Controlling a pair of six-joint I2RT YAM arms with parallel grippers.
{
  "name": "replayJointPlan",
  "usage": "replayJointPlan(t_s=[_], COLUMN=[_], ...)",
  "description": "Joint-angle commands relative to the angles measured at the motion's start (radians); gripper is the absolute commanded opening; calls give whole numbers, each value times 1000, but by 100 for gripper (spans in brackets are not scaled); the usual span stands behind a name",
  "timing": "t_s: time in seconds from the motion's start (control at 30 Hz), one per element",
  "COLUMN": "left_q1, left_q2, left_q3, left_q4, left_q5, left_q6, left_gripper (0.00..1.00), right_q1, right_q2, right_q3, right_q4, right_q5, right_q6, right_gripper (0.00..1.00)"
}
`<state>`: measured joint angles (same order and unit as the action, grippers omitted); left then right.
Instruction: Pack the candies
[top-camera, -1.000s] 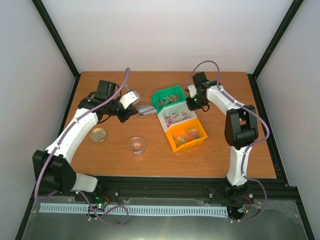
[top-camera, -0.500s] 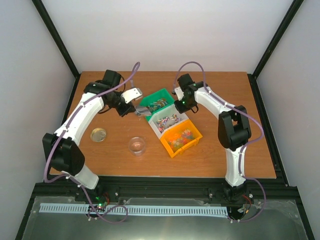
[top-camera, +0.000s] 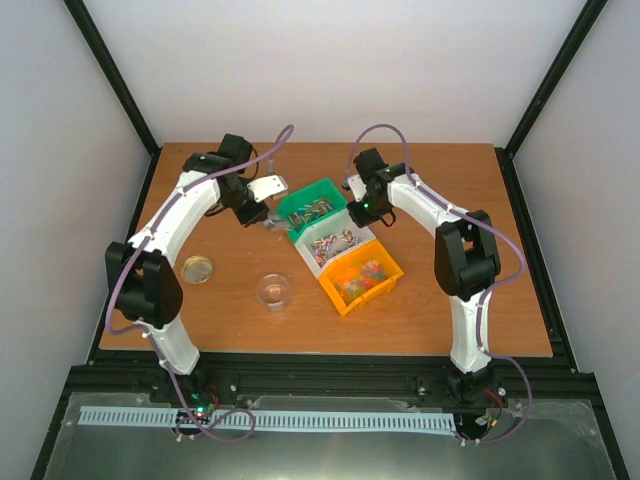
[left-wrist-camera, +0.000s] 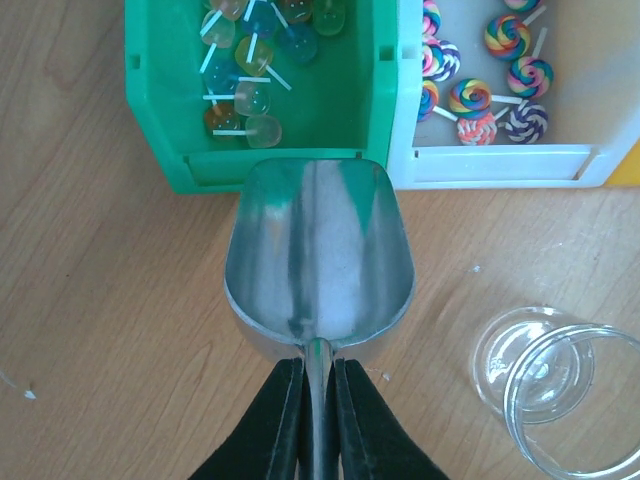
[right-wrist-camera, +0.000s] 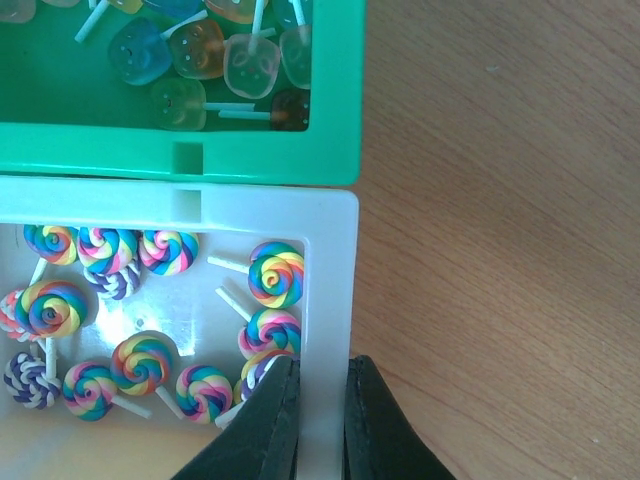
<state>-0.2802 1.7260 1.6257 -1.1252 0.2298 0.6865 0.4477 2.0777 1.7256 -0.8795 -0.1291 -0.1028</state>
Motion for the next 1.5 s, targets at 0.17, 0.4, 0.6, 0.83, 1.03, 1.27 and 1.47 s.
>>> replayJointPlan(t_s=[0.17, 0.4, 0.6, 0.83, 1.03, 1.27, 1.47], left_q1=[-1, -14, -29, -43, -43, -43, -40], left_q2=[105, 187, 265, 324, 360, 357, 312], left_q3=[114, 157, 211, 222, 199, 83, -86], left_q4=[2, 3, -15, -2, 68, 276, 530], left_q5=[-16, -42, -71, -73, -31, 30, 110], left_q6=[54, 100, 117, 80, 3, -94, -161], left_gripper=[1, 1, 1, 1, 1, 1, 1], right_q1=[8, 8, 6, 5, 4, -1, -11], right_q2=[24, 49, 95, 132, 140, 141, 143], right_q3=[48, 92, 169, 215, 222, 222, 220], right_q4=[-1, -29, -81, -97, -93, -92, -85], right_q5=[-67, -91, -123, -137, -159, -182, -202], right_q6=[-58, -111, -161, -181, -217, -258, -289], right_gripper=[3, 3, 3, 3, 3, 3, 3])
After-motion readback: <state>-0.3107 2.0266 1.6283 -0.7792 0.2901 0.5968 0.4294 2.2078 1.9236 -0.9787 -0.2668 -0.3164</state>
